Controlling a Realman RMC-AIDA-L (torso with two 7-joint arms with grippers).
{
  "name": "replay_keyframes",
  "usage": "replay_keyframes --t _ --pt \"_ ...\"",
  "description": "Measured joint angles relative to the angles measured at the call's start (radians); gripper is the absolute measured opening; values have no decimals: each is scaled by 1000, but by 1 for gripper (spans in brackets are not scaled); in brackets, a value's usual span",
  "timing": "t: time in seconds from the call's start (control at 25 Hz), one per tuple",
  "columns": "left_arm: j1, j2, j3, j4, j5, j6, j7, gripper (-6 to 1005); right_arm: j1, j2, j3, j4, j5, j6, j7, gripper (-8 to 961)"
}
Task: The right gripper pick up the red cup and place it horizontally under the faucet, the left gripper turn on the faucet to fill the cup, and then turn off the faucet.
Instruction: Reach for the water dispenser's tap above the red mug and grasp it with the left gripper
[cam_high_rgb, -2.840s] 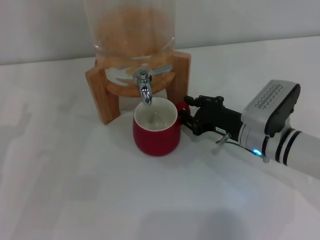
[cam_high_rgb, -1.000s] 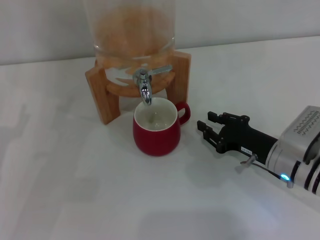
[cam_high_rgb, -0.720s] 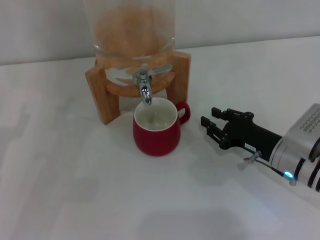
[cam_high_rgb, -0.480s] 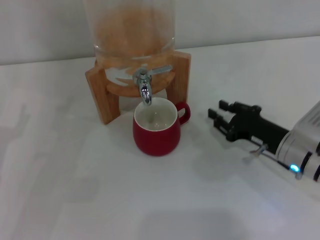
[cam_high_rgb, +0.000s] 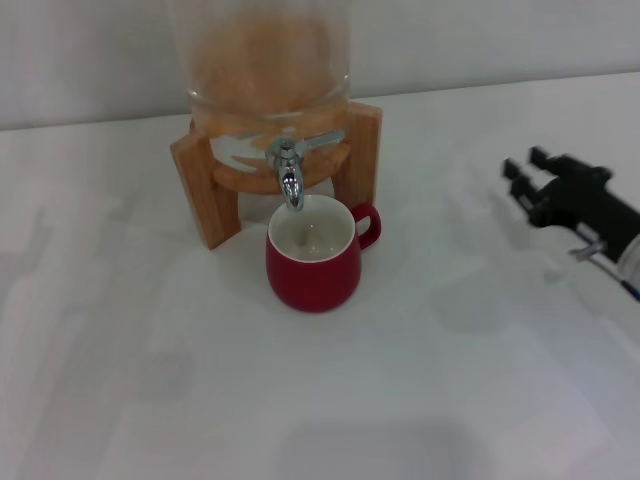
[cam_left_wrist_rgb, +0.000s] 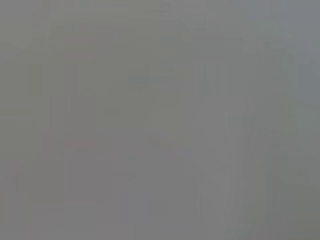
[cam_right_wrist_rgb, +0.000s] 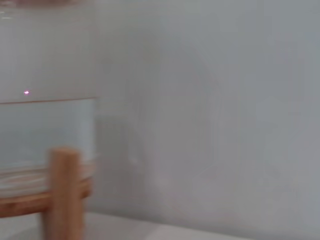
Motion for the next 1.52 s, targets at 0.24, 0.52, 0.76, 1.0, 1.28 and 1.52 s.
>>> replay_keyframes --t 0.24,0.52,0.76,1.0,1.28,1.52 --pt "-8 3 -26 1 -11 -9 -4 880 -19 -2 103 6 0 -37 -19 357" --pt "-14 3 -43 5 -12 -33 -5 880 -25 20 237 17 -1 -55 -63 532" --pt "-22 3 -54 5 -12 -37 -5 880 -33 24 304 19 9 -74 -76 655" --pt "-28 2 -68 10 -12 -49 -9 880 -42 27 368 25 13 -110 -73 808" --pt "-33 27 -59 48 119 -160 -141 880 -33 30 384 61 24 -168 -67 861" --pt "30 48 -65 241 320 -355 -188 880 -6 31 379 81 19 -148 -69 859"
